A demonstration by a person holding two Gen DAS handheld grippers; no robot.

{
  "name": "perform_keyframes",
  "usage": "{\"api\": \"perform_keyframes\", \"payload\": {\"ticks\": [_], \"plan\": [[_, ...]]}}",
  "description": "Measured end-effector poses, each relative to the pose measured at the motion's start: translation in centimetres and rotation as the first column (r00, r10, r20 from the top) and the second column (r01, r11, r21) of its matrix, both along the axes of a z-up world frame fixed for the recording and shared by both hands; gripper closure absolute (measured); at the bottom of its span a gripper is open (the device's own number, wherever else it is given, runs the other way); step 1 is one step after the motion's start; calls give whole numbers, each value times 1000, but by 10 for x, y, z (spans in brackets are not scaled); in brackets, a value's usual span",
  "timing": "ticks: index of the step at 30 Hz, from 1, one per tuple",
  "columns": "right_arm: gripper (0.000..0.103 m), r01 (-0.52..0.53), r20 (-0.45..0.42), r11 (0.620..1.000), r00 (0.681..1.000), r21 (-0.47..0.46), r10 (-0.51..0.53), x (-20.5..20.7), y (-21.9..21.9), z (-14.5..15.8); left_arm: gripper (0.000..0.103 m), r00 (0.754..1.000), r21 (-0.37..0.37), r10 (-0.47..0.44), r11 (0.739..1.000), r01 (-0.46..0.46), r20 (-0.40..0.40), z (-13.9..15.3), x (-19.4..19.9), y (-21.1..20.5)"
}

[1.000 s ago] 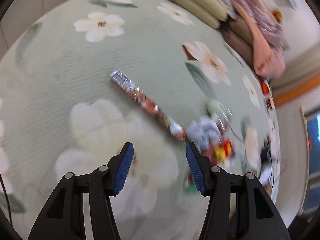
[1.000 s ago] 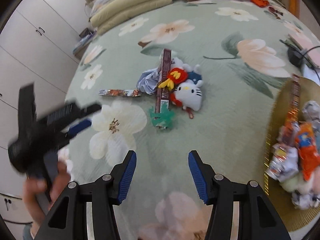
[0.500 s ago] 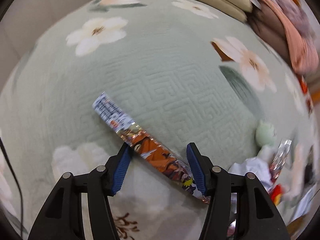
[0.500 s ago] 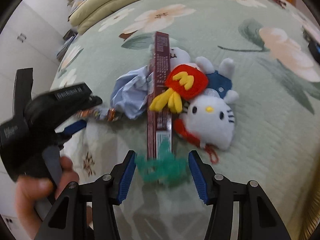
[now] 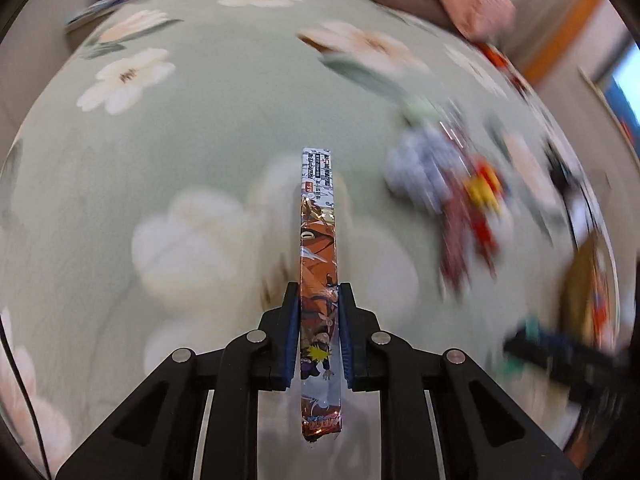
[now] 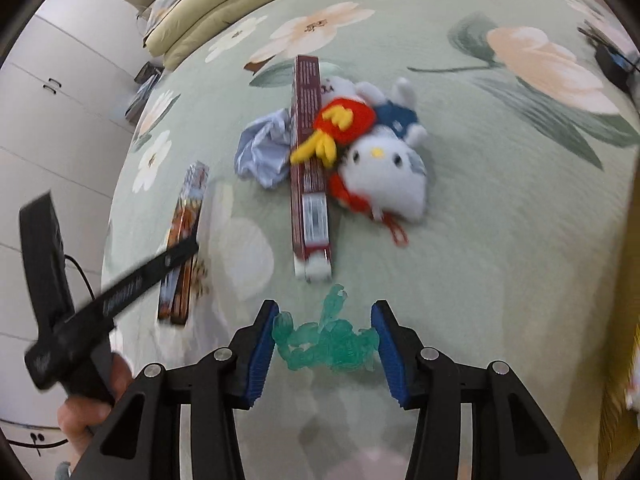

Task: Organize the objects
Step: 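Grasp the printed candy stick with the left gripper while the right grasps the green jelly toy, then carry the candy stick and jelly toy over the golden plate and open both grippers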

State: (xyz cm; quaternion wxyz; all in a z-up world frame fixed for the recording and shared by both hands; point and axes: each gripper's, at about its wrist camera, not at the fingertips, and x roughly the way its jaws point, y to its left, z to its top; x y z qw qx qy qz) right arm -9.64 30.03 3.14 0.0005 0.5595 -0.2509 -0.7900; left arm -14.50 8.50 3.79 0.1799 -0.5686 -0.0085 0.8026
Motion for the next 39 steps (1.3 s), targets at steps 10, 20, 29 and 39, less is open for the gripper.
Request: {"api": "perform_keyframes", "payload": {"ticks": [10,20,29,39], "plan": [[56,-43,131,998,991,36,38,64,-9,-24,88,996,-120,-39,992,48,74,-13,86,5],[37,-155,57,983,987,94,151,78,-27,-34,64,1000,-142,-17,990,18,11,-18,94,22],[57,-184,-5,979,983,84,185,116,-16,-1,89,998,-55,-56,997,55,-17,34,123,31],[57,79,-189,977,981,197,-42,173,117,134,89,975,204,-161,960,190,-152,130,144,153]]}}
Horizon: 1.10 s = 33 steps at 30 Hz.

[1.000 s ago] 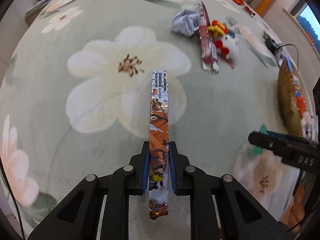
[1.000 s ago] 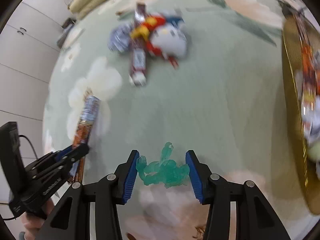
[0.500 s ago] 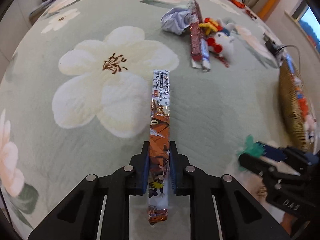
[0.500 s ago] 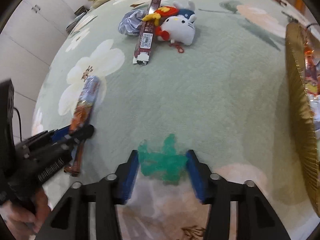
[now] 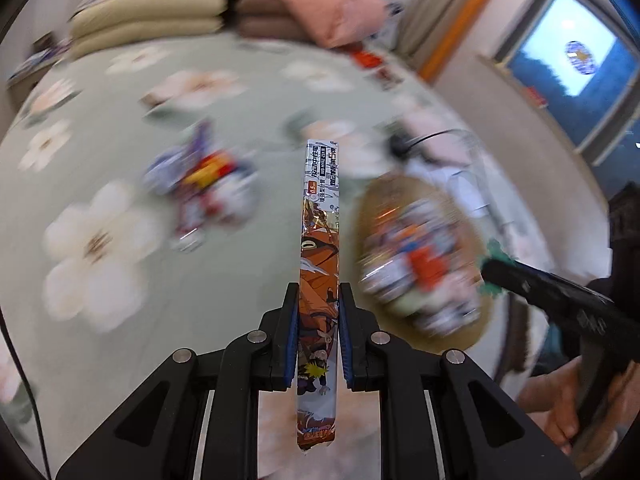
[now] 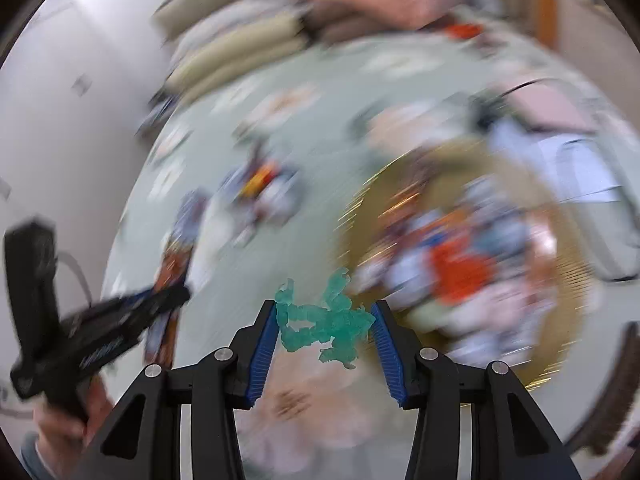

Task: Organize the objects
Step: 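Carry the candy stick and jelly toy over the golden plate and open both grippers, then withdraw both grippers toward the Hello Kitty plush and paper ball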

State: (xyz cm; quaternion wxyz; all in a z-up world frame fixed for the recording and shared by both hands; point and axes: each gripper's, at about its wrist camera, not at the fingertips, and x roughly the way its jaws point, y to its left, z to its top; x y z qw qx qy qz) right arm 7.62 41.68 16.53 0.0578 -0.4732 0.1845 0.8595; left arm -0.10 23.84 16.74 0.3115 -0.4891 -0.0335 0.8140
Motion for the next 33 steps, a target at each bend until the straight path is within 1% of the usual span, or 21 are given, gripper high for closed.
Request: {"api": "perform_keyframes", "payload": {"ticks": [2,3,4,6,9,10,11,12,13,15,17,20,22,23,25,28,31,33], "plan": [[57,90,-33,996,995,25,-89,6,31,17,89,999,40,-32,999,33,-18,8,-2,31],[57,154,-59,988,987,30,-152,9,52,27,89,999,49,-46,998,47,-22,10,-3,43],[57,190,-73,981,980,30,-187,13,66,34,89,998,54,-56,997,58,-27,10,-4,54],[57,252,-101,967,964,32,-248,15,91,43,89,996,64,-80,995,83,-47,13,-4,76],[56,295,-119,955,950,31,-289,14,111,48,88,993,78,-101,991,106,-68,14,-6,98],[56,301,-124,953,947,22,-296,12,117,49,84,993,98,-106,989,111,-61,13,-8,104],[57,302,-124,953,946,14,-298,9,120,49,72,992,113,-117,986,121,-36,10,-12,109],[53,291,-115,957,950,-3,-290,6,125,47,54,992,103,-126,987,126,-10,6,-15,114],[44,278,-100,961,956,-11,-278,1,128,44,54,991,83,-131,988,129,17,1,-17,119],[36,291,-77,957,954,8,-289,0,132,39,54,991,56,-130,990,129,26,-6,-18,119],[36,314,-84,949,946,2,-313,9,136,37,54,992,46,-118,992,116,35,-10,-16,109],[35,342,-73,937,935,-65,-347,22,141,25,54,993,14,-86,996,85,81,-23,-15,83],[35,337,-56,936,938,-104,-343,24,140,16,54,993,-12,-51,999,53,111,-31,-15,60],[35,326,-45,939,942,-106,-332,23,134,12,54,992,-20,-37,999,40,119,-34,-16,52],[35,297,-37,949,953,-103,-302,19,118,9,54,991,-41,7,999,-2,131,-40,-20,28],[35,220,-46,965,973,-144,-228,4,84,7,54,989,-75,97,993,-89,112,-41,-30,-9],[35,107,-61,977,991,-186,-121,-25,41,9,54,976,-82,189,980,-181,104,-41,-48,-46],[35,37,-64,982,997,-188,-50,-46,9,8,54,966,-89,241,968,-233,94,-42,-62,-69]]}}
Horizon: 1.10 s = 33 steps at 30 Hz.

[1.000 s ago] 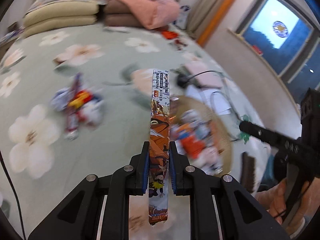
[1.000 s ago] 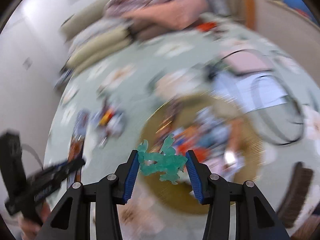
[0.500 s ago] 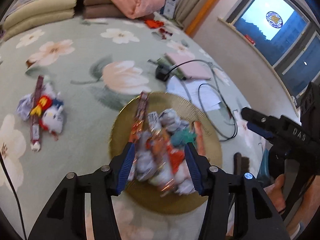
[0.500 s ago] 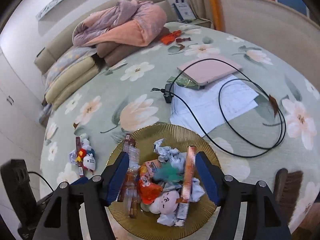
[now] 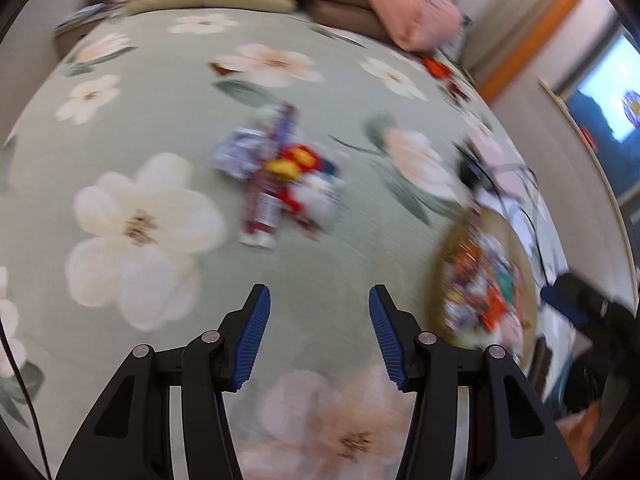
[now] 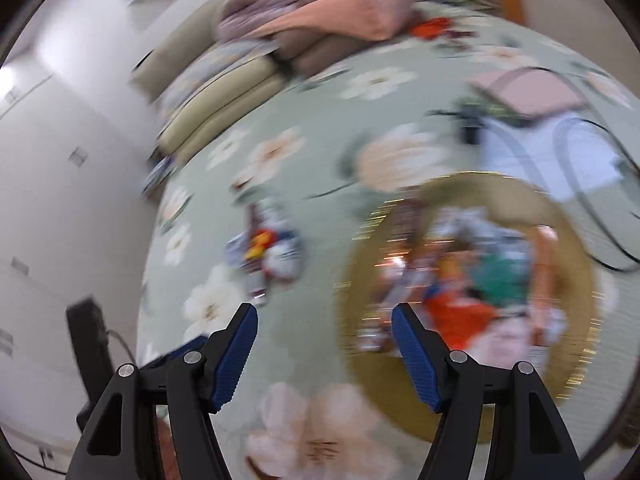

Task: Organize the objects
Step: 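Withdraw both grippers toward the Hello Kitty plush and paper ball, then grasp the paper ball with the left gripper while the right grasps the maroon candy box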

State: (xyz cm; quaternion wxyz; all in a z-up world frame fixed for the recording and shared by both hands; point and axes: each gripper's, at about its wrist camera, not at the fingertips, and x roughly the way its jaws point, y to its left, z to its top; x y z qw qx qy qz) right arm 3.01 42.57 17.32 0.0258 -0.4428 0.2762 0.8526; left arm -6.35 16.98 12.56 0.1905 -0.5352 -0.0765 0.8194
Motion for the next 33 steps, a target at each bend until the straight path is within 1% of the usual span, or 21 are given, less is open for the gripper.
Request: {"api": "perform_keyframes", "payload": {"ticks": [3,4,5,6,8,9,11,12,13,14,15,16,17,18,20,24,26,28,29,31,33], "plan": [[35,-71,39,997,997,-13,71,-33,-41,-17,54,996,-8,84,996,-84,-18,2,-22,-33],[35,-87,45,996,995,-35,89,-41,-51,-25,54,993,11,116,993,-116,-17,2,-29,-43],[35,-98,55,993,993,-66,102,-50,-59,-34,54,990,57,141,988,-141,-7,2,-39,-54],[35,-99,74,986,991,-136,110,-63,-67,-51,54,988,116,156,981,-156,11,0,-51,-65],[35,-79,110,959,987,-273,113,-82,-73,-81,54,988,181,148,972,-153,42,-8,-77,-71],[35,-62,138,949,984,-309,110,-93,-78,-97,54,991,190,122,973,-129,46,-14,-88,-69],[38,-38,174,957,981,-287,91,-111,-84,-117,52,999,162,32,986,-36,27,-33,-112,-58],[39,-27,184,964,980,-266,78,-122,-87,-127,52,998,94,-50,994,48,30,-50,-127,-47],[39,-20,186,966,980,-258,70,-129,-88,-132,52,992,-2,-114,993,115,61,-68,-140,-36],[39,-23,187,968,980,-251,71,-137,-92,-139,52,985,-61,-159,985,163,68,-76,-147,-29],[39,-32,185,970,980,-242,78,-143,-97,-143,52,981,-85,-187,978,191,53,-80,-151,-26],[40,-38,184,973,980,-228,81,-148,-100,-146,52,977,-86,-211,973,212,25,-82,-155,-25],[40,-36,185,979,980,-199,73,-153,-102,-149,52,975,-66,-222,973,222,13,-82,-158,-26],[40,-30,191,983,979,-179,65,-156,-101,-152,52,973,-43,-232,972,233,15,-83,-161,-25],[46,-21,202,984,978,-174,57,-163,-102,-161,52,965,7,-261,965,261,32,-87,-170,-22],[56,17,220,983,975,-182,24,-179,-101,-178,52,958,29,-286,958,285,34,-95,-184,-9],[56,16,201,985,979,-173,20,-187,-103,-179,52,958,39,-286,958,284,37,-102,-192,-5],[60,4,195,988,981,-153,26,-193,-104,-178,52,956,84,-287,956,282,58,-110,-200,-1],[62,-6,193,990,981,-143,34,-198,-106,-179,52,957,98,-284,956,278,54,-110,-202,-1],[78,-24,190,992,981,-124,48,-203,-108,-180,62,963,114,-266,959,260,41,-108,-204,-2],[83,-27,189,994,981,-107,47,-203,-107,-180,65,967,105,-253,963,248,37,-107,-202,-3]]}}
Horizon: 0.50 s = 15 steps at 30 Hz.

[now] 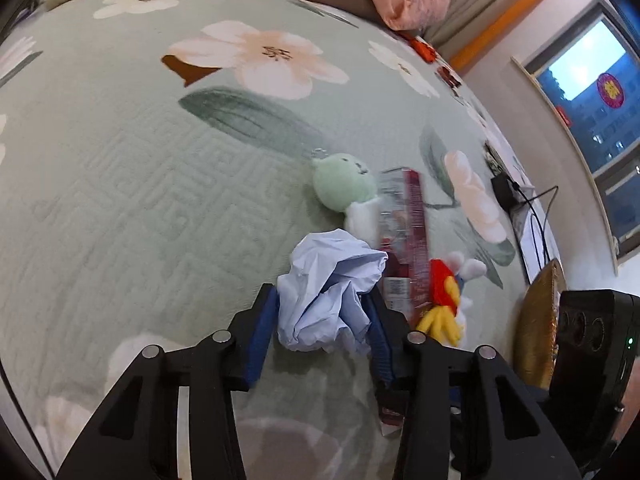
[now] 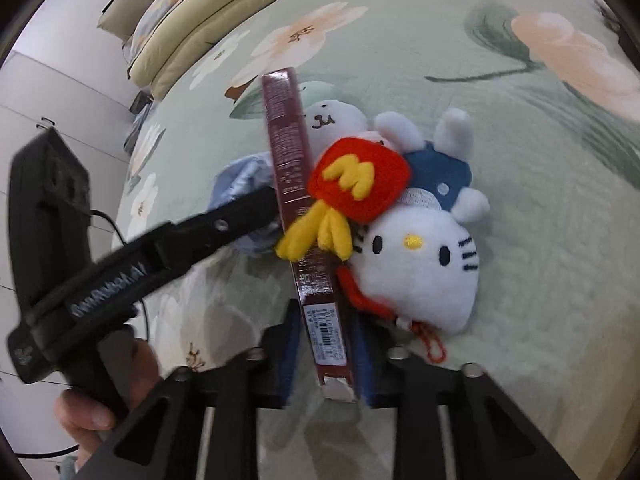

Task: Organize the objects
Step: 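Grasp the paper ball with the left gripper while the right grasps the maroon candy box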

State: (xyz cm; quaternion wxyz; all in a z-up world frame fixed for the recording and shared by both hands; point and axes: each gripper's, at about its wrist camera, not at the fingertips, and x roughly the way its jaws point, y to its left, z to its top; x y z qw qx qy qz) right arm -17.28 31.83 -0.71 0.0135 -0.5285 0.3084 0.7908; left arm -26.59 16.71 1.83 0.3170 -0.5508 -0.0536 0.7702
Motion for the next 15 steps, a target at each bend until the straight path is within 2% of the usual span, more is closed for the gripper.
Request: {"api": "perform_keyframes", "payload": {"ticks": [3,7,11,15], "plan": [[85,25,-3,999,1000,-32,-25,7,6,2,67,999,-36,-2,999,1,-33,6,8,3],[87,-31,-14,999,999,-11,31,27,4,19,67,997,-37,48,998,-50,-56,23,33,-10],[87,-56,7,998,998,-16,56,73,-1,34,67,986,0,165,986,-165,-2,30,86,-44],[87,-98,84,995,992,9,97,131,-13,33,67,959,-33,282,959,-281,38,31,157,-78]]}}
